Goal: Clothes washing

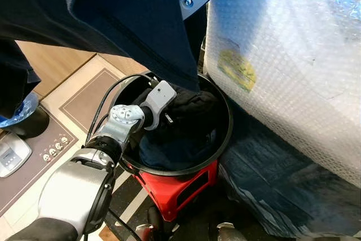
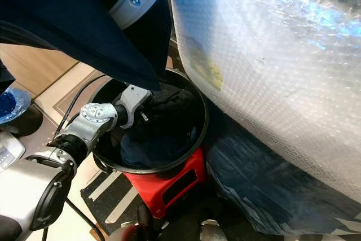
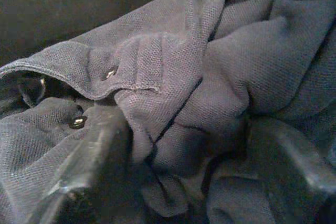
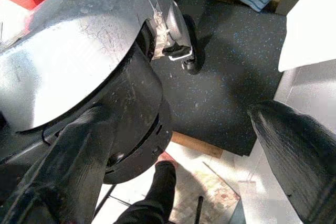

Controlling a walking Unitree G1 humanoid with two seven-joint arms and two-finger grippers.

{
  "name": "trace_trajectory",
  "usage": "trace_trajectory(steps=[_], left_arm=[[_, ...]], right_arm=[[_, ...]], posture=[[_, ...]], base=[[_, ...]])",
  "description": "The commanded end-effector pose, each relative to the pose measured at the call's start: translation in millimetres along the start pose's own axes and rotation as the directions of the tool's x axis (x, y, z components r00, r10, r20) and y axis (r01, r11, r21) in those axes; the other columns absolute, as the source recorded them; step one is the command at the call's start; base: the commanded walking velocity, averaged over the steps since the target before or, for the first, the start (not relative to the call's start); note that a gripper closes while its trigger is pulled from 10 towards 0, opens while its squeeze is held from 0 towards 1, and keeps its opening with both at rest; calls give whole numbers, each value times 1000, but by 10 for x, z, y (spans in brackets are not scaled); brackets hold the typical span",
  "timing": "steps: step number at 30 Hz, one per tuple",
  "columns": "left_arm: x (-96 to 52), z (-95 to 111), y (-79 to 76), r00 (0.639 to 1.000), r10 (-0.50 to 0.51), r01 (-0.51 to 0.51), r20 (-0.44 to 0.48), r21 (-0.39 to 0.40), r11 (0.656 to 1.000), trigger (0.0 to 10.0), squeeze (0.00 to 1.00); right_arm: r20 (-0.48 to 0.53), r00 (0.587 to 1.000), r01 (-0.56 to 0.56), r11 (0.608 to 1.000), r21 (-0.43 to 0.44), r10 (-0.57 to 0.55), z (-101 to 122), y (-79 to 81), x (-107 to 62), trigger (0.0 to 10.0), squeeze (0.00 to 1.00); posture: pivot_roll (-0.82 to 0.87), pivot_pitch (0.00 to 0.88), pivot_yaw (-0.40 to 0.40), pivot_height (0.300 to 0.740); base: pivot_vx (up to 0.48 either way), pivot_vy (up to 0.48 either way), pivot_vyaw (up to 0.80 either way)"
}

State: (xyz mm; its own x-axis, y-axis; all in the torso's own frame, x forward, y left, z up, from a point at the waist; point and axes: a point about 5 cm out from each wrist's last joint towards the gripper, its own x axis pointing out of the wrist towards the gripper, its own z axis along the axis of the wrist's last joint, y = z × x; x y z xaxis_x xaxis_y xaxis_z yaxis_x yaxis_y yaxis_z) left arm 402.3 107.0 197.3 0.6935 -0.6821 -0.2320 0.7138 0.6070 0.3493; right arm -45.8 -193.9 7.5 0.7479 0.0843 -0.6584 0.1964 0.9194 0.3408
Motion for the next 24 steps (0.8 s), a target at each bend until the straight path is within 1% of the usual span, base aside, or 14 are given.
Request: trace_trajectory(steps=[1,10,24], left_arm=[[-19,-117,-36,999,-22,21,-42,-5,1000,0,0],[-40,-125,-19,999,-27,27,-44,0,1000,0,0],[-65,-117,16,999,-19,20,-39,2,1000,0,0]], right_arm=[[-51,999,20,999,34,-19,-107,13,-98,10000,0],[-52,998,21,999,38,-19,-113,33,-104,10000,0],[-48,998,28,999,31,-26,-88,-3,-90,10000,0]], posture=[[-327,497,79,740],[-329,492,78,740],[-339,476,68,740]], base=[[0,0,0],[0,0,0],[0,0,0]])
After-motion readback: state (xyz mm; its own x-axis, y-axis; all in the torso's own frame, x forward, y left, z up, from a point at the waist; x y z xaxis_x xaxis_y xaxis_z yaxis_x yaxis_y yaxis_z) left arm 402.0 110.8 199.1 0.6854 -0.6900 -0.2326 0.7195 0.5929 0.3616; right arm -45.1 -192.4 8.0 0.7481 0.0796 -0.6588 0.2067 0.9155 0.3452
